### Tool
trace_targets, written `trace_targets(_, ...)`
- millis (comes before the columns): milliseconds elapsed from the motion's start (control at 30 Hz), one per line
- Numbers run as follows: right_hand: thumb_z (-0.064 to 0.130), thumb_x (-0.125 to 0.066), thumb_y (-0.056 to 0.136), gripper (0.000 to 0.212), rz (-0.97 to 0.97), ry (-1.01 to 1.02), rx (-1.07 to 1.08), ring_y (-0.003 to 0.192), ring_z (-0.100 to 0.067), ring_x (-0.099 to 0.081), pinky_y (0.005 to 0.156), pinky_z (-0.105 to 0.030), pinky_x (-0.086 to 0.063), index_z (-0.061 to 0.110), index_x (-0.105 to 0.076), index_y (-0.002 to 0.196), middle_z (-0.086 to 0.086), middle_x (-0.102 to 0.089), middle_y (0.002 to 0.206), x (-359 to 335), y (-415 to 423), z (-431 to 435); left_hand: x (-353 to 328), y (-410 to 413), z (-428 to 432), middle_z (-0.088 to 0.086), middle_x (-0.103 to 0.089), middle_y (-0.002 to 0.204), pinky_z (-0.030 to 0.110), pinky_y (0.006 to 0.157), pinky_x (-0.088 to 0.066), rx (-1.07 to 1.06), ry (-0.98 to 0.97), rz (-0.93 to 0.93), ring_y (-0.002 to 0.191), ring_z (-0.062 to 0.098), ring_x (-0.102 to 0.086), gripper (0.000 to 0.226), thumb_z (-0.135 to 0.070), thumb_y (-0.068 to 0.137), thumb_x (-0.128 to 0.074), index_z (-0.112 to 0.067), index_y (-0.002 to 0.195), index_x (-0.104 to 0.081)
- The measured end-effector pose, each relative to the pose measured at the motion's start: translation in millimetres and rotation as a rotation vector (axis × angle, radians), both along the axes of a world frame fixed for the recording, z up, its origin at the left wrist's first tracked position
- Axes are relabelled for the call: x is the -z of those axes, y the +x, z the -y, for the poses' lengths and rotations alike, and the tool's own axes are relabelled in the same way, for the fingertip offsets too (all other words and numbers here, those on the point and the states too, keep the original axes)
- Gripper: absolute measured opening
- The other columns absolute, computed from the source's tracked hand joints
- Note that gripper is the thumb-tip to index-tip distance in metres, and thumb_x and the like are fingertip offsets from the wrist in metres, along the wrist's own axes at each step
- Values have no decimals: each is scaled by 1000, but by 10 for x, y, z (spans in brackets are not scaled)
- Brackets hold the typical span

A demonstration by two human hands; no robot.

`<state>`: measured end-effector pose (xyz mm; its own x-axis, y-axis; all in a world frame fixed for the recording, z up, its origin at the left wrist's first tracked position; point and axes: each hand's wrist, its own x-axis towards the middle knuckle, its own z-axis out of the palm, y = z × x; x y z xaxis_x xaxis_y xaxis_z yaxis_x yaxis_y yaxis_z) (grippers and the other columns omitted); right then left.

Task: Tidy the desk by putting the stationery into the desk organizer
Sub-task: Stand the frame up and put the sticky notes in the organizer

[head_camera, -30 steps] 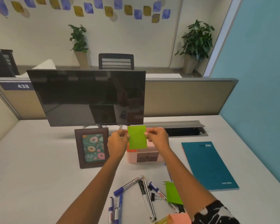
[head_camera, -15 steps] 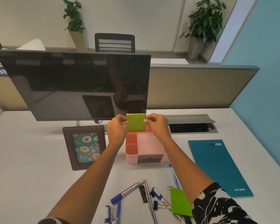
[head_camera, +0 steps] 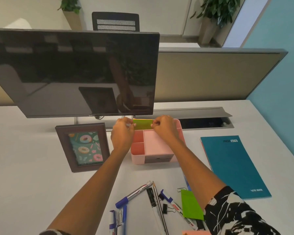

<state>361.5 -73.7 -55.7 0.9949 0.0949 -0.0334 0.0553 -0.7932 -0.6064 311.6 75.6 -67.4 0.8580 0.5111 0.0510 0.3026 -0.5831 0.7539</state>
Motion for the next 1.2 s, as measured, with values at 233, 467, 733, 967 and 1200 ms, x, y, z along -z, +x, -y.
trace_targets(233,24,-61,88,18,-12,-4,10,74,-15,-57,65,-23,-45,10,-72,82,-5,-68,84,3,13,-25,-10,-8,27,2,-67,108,32,71,-56,-26,18,15,88,18,-64,19,-31,89,-65,-21,104,-59)
trace_targets(467,24,-61,86,14,115,40,34,80,-15,-59,67,-26,-51,14,-68,79,-3,-68,82,4,-25,8,-47,-15,33,3,-67,112,27,72,-50,-32,-15,23,91,16,-63,24,-34,88,-65,-20,107,-60)
trace_targets(733,33,-63,87,14,192,260,194,84,-13,-57,65,-15,-44,20,-63,85,4,-62,93,23,-450,267,-146,-265,87,-3,-69,104,27,72,-52,-12,-42,205,90,13,-64,18,-29,91,-62,-19,106,-61)
trace_targets(967,20,-67,84,6,316,364,257,80,-18,-57,67,-28,-50,14,-67,84,1,-63,82,64,-1198,758,-259,-778,299,-4,-69,96,32,75,-56,87,-102,403,85,8,-63,10,-22,92,-62,-17,100,-64)
trace_targets(1200,13,-68,81,2,208,183,206,80,-19,-56,62,-20,-40,12,-69,80,2,-64,78,326,-1851,1370,-211,-1431,642,-11,-67,88,36,70,-55,185,-128,358,79,5,-62,4,-23,91,-63,-24,95,-63)
